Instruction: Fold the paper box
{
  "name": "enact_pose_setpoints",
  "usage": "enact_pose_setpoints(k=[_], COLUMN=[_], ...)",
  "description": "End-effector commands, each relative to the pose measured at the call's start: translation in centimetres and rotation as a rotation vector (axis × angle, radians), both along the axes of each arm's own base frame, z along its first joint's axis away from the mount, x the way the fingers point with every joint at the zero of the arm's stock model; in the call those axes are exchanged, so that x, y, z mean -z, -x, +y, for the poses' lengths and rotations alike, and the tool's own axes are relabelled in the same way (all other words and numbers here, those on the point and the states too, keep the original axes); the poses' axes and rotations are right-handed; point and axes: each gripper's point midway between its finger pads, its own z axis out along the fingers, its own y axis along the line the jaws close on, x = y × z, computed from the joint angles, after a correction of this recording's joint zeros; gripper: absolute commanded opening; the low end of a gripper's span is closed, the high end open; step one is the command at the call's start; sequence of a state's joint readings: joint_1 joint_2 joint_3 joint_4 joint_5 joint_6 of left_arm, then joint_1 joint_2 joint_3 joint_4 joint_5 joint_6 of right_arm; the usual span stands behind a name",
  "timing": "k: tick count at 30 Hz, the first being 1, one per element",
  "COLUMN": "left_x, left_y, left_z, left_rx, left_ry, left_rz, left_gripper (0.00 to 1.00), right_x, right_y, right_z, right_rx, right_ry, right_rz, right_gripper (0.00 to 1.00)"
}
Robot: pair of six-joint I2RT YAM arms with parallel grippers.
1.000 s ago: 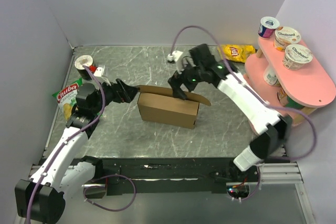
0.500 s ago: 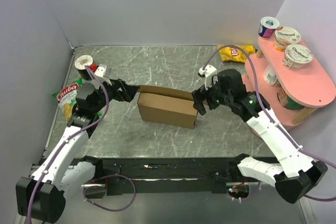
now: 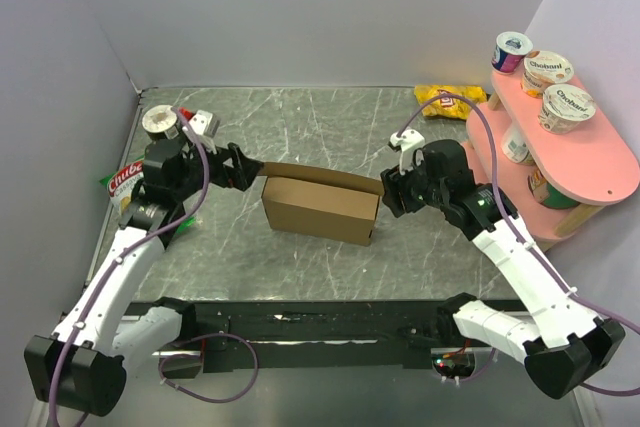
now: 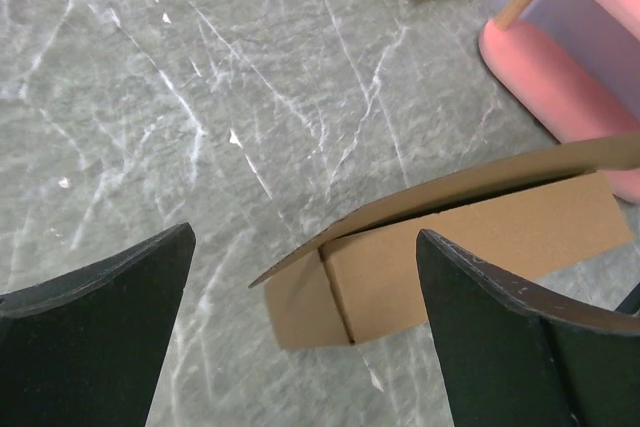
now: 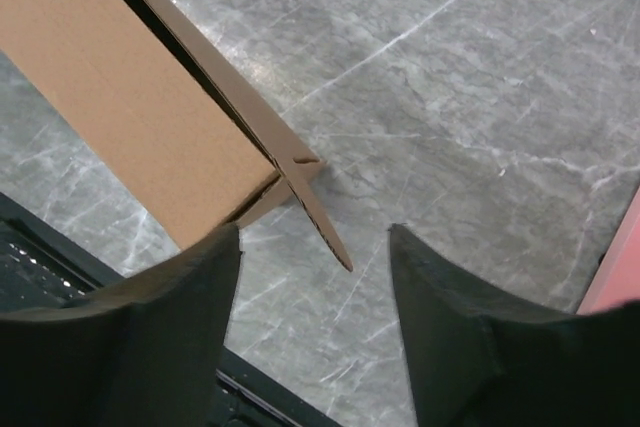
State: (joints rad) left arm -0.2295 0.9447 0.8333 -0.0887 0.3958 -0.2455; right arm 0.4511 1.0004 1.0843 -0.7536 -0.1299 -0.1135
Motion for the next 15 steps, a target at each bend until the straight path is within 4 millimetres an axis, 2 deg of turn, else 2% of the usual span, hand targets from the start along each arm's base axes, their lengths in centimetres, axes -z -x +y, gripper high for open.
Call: enact_pose_setpoints(k=[1,5,6,7,11,15], left_x=[0.1,1.4,1.7,1.7,2.4,3.3], left_y=[0.4,0.4,0.3,0.3,0.6,0.3], left_z=[0.5,0.6,0.4,0.4,-0.6,-1.0], left_rx=[0.054,0.123,0.136,0.147,0.215,0.241], left_ry=[-0.145,-0.255,-0.263,-0.265,-0.250,-0.245], left_rz=[0.038,0.033,0.038,0.032,0.048,0.071], left_gripper=[0.98,0.98,0.98,0.99,0.98,0.94], right_x=[-0.9,-0.9,-0.7,-0.6,-0.6,-0.6], right_y=[-0.9,-1.2,-1.2,-1.3,-1.6,-2.0], right_z=[0.7,0.9,0.9,0.9,1.0,0.9], right_rx=[-0.009,-0.010,-0.010,-0.011,-0.008,-0.004], right_ry=[-0.046,-0.047,-0.045,-0.043,-0.041,-0.027], right_rz=[-0.046,-0.046,-0.040,-0.039,-0.038,-0.046], right_gripper=[0.56,0.40,0.28,0.24,0.14,0.13])
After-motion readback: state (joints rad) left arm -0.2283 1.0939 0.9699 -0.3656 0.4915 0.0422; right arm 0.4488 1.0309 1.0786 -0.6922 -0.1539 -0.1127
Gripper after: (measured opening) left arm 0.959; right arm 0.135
